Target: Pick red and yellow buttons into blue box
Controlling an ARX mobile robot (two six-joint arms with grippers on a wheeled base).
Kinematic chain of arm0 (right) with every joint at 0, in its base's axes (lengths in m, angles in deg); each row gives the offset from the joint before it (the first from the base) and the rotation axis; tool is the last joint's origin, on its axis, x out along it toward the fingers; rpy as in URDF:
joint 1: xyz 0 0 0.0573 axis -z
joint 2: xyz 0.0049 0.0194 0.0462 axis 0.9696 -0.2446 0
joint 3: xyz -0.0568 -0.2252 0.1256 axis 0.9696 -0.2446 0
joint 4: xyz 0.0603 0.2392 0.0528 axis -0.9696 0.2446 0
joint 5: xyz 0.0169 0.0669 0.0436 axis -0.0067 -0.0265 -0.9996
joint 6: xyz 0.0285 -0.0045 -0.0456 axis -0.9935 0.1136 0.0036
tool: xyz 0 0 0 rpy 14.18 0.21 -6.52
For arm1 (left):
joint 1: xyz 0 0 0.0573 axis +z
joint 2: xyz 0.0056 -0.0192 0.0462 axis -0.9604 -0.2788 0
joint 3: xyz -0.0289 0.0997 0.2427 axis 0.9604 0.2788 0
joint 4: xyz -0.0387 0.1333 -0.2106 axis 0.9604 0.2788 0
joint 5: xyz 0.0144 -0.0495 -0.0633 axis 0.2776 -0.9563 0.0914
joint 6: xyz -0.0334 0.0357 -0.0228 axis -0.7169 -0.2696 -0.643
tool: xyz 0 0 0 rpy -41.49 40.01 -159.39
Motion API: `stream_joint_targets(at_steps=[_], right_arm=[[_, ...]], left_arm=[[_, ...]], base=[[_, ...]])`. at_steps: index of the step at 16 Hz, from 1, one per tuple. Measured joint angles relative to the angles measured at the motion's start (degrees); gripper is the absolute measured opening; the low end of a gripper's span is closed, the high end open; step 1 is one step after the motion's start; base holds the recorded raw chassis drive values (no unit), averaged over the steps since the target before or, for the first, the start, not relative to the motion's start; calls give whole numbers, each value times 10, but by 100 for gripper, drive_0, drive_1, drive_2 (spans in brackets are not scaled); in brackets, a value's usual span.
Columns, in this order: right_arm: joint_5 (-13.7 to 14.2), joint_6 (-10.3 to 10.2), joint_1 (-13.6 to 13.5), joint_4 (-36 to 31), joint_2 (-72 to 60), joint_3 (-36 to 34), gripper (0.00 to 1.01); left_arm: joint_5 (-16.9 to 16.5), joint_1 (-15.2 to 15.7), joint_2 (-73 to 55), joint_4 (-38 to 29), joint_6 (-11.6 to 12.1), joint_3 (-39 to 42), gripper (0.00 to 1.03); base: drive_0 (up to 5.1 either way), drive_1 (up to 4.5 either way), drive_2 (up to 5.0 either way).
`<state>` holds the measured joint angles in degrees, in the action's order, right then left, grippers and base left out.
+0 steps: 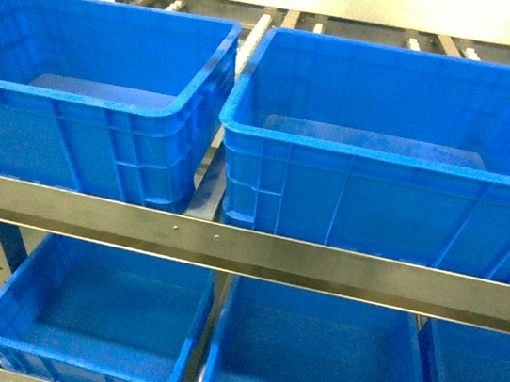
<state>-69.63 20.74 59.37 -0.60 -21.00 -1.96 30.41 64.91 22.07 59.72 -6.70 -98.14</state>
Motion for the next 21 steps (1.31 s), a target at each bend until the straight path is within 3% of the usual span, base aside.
stream_joint_targets(at_steps=[10,21], right_arm=[[2,0,0,0,0,0,27],[0,0,0,-1,-1,0,27]], left_arm=[[-1,0,0,0,0,0,29],[3,2,-1,0,0,0,29]], base=[[7,420,-405],[141,-63,-63]])
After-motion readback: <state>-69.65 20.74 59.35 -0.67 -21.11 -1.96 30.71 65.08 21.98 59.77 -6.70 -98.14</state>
